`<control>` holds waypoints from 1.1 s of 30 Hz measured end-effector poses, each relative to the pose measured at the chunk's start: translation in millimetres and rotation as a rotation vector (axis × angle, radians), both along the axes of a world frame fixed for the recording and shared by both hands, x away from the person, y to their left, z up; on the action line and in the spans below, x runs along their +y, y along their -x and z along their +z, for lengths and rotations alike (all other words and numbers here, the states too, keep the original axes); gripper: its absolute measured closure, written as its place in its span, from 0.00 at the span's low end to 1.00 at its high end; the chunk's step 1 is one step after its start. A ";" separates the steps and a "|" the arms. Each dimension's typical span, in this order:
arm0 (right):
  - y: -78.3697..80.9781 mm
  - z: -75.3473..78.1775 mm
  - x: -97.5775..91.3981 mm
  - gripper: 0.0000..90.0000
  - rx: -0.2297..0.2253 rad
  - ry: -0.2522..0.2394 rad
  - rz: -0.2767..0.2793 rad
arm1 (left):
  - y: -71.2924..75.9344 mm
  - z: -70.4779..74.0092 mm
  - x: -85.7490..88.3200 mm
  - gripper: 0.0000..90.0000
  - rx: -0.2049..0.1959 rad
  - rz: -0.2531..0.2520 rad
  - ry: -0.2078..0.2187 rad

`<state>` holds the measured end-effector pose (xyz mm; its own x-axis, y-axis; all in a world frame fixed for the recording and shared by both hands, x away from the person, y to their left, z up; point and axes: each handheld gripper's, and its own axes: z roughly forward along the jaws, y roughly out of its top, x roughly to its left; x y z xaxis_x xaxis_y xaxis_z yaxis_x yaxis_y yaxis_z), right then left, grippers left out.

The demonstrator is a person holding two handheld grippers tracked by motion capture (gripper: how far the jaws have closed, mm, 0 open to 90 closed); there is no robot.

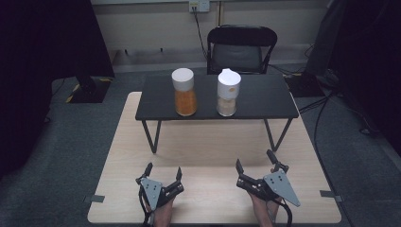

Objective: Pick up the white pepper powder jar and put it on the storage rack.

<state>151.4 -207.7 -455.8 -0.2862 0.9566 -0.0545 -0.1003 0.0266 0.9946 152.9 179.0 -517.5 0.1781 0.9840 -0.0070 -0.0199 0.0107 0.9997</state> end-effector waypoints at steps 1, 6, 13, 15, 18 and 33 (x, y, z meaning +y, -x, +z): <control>0.1 -0.8 0.4 0.00 0.002 0.006 -0.001 | 0.0 0.0 0.0 0.00 0.000 0.000 0.000; 1.3 -7.2 1.2 0.00 0.011 -0.002 0.000 | 0.0 0.0 0.0 0.00 0.000 0.000 0.000; 4.0 -16.7 2.7 0.00 0.042 -0.011 0.001 | 0.0 0.0 0.0 0.00 0.000 0.000 0.000; 5.1 -19.9 3.3 0.00 0.048 -0.015 -0.001 | 0.0 0.0 0.0 0.00 0.000 0.000 0.000; 6.4 -24.4 4.3 0.00 0.055 -0.012 -0.004 | 0.0 0.0 0.0 0.00 0.000 0.000 0.000; 9.8 -43.9 8.1 0.00 0.088 -0.018 -0.025 | 0.0 -0.1 0.0 0.00 0.000 0.000 0.001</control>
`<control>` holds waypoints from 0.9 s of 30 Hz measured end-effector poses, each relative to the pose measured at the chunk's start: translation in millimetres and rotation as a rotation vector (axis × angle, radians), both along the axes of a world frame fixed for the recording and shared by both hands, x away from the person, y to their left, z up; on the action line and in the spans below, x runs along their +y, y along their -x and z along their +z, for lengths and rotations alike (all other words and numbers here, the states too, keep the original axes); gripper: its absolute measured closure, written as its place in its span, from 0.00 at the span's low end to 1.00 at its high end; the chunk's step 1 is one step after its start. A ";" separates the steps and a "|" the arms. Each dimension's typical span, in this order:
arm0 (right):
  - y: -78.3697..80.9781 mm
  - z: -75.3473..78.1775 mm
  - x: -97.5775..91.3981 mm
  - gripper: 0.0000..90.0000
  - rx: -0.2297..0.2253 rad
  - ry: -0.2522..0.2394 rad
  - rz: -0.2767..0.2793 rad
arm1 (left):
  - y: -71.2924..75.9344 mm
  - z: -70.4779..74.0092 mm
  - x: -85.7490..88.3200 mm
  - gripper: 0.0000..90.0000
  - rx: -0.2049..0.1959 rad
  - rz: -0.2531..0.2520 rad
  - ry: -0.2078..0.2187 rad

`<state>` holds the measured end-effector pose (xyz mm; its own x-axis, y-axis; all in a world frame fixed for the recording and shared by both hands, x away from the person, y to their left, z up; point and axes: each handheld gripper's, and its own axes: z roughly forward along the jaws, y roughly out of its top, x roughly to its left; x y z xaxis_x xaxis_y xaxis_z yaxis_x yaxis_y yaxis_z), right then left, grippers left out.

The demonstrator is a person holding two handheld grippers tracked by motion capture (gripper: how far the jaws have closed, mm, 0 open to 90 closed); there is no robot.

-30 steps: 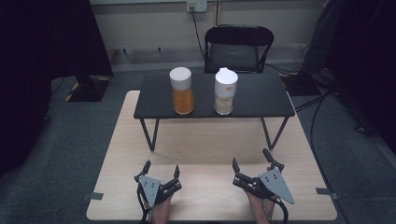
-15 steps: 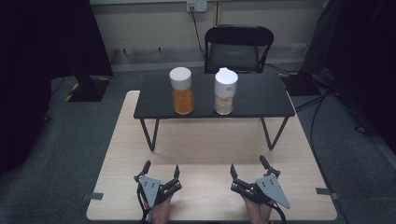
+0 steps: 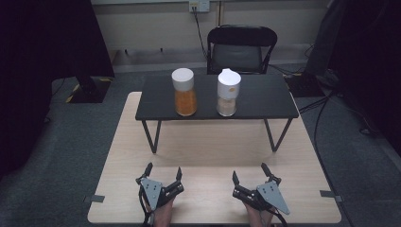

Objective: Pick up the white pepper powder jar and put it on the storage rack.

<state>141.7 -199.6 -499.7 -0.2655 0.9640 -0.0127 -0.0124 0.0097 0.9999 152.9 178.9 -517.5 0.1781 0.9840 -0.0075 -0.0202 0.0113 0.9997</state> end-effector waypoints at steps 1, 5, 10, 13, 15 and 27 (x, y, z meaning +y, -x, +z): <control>0.1 -0.9 0.1 0.00 0.000 -0.003 -0.001 | 0.0 0.0 0.0 0.00 0.000 0.000 0.000; 0.7 -4.6 0.7 0.00 0.003 -0.006 -0.008 | 0.0 0.0 0.0 0.00 0.000 0.000 0.000; 0.9 -8.6 1.7 0.00 0.006 -0.002 -0.012 | 0.0 0.0 0.0 0.00 0.000 0.000 0.000; 0.6 -9.6 2.0 0.00 0.005 0.002 -0.011 | 0.0 0.0 0.0 0.00 0.000 0.000 0.000; 0.6 -10.1 2.0 0.00 0.008 0.003 -0.012 | 0.0 0.1 0.0 0.00 0.000 0.000 -0.001; 2.2 -13.5 1.6 0.00 -0.009 0.001 -0.011 | 0.0 0.1 0.0 0.01 0.001 0.000 -0.001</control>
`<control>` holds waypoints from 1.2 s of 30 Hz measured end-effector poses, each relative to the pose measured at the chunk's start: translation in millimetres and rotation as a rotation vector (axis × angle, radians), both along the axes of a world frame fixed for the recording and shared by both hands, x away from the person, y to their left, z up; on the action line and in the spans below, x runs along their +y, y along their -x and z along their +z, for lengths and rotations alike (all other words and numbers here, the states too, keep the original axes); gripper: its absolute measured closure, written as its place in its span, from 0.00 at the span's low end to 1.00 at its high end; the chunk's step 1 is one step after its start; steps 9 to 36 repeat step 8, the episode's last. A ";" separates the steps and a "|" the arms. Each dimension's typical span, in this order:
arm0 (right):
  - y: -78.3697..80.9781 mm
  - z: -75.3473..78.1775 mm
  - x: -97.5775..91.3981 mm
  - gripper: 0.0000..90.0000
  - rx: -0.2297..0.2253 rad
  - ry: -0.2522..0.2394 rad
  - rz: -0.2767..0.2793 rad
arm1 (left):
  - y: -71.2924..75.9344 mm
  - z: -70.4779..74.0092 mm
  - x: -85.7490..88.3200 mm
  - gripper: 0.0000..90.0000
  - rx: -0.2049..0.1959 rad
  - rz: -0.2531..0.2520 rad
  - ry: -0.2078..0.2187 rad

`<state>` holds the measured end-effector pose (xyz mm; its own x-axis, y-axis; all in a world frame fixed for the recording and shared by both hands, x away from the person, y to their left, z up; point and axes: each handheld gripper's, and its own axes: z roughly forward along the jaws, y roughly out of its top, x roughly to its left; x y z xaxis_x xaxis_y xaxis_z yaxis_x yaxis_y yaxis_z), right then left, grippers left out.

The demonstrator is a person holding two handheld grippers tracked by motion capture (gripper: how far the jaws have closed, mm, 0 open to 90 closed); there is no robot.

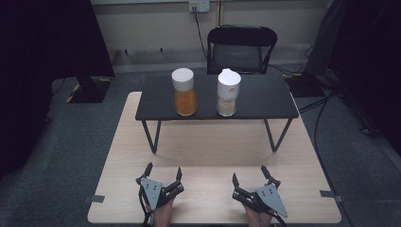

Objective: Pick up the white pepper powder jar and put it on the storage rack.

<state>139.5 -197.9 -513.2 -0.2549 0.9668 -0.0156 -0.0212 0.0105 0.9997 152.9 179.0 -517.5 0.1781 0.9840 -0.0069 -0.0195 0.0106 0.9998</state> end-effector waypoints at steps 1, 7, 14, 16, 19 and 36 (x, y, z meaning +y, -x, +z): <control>0.0 -0.1 0.1 0.00 0.000 0.000 0.000 | 0.0 0.0 0.0 0.01 0.000 0.000 0.000; 0.2 -0.6 -0.3 0.00 -0.003 -0.002 0.001 | 0.0 0.0 0.0 0.01 0.000 0.000 0.000; 0.3 -0.7 -0.3 0.00 -0.004 -0.002 0.001 | 0.0 0.0 0.0 0.01 0.000 0.000 0.000; 0.3 -0.7 -0.3 0.00 -0.004 -0.002 0.001 | 0.0 0.0 0.0 0.01 0.000 0.000 0.000; 0.3 -0.7 -0.3 0.00 -0.004 -0.002 0.001 | 0.0 0.0 0.0 0.01 0.000 0.000 0.000; 0.3 -0.7 -0.3 0.00 -0.004 -0.002 0.001 | 0.0 0.0 0.0 0.01 0.000 0.000 0.000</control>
